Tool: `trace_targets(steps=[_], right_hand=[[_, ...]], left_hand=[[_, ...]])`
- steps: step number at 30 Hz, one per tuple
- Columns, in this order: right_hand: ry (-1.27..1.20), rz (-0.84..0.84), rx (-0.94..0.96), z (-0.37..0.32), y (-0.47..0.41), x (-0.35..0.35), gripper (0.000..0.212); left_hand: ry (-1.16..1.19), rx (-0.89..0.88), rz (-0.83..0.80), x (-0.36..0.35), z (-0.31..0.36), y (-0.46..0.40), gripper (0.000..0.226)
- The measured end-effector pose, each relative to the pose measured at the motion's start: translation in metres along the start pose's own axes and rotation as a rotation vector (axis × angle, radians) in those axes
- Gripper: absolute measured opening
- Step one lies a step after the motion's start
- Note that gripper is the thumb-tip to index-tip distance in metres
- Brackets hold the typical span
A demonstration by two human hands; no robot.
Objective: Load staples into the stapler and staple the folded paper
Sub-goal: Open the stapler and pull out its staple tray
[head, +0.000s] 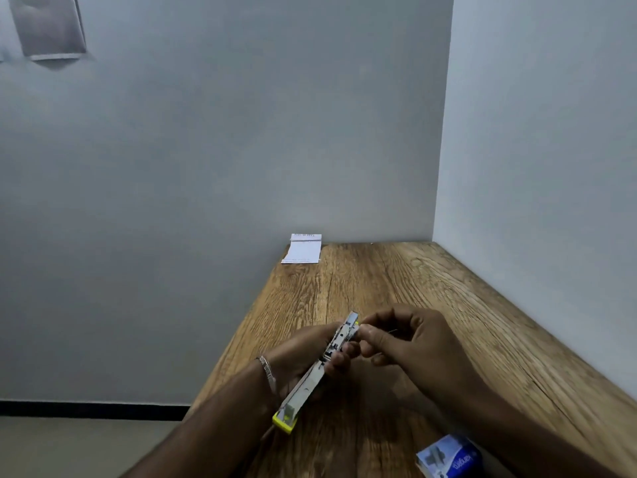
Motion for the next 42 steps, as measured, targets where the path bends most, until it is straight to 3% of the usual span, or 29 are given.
trace_targets(steps=[5, 14, 19, 24, 30, 39, 42], right_hand=[[0.194, 0.171, 0.047, 0.001, -0.003, 0.009, 0.019], [0.524, 0.226, 0.189, -0.002, 0.001, 0.002, 0.009], [0.471, 0.219, 0.136, 0.000, -0.001, 0.002, 0.011], [0.288, 0.065, 0.018, 0.006, -0.001, -0.005, 0.010], [0.233, 0.038, 0.015, 0.007, 0.000, -0.007, 0.009], [-0.022, -0.023, -0.088, 0.017, 0.001, -0.012, 0.004], [0.005, -0.034, -0.025, 0.011, 0.003, -0.011, 0.002]], left_hand=[[-0.068, 0.085, -0.175, -0.012, -0.004, 0.001, 0.041], [-0.121, 0.029, -0.136, -0.013, -0.005, 0.001, 0.043], [-0.185, 0.020, -0.085, -0.015, -0.006, 0.006, 0.046], [-0.179, -0.004, 0.000, -0.016, -0.006, 0.008, 0.039], [-0.128, 0.007, 0.038, -0.016, -0.005, 0.008, 0.029], [-0.209, -0.096, 0.127, -0.007, -0.011, -0.001, 0.035], [-0.175, -0.088, 0.142, -0.005, -0.012, -0.002, 0.035]])
Point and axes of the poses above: each hand's wrist, its own y-axis away from the middle knuckle, its own x-axis out of the back of the hand, z = x × y, the point moved 4 cm from there along -y, towards the middle knuckle, and after that the axes turned 11 degrees about -x, right-handed, at the moved point
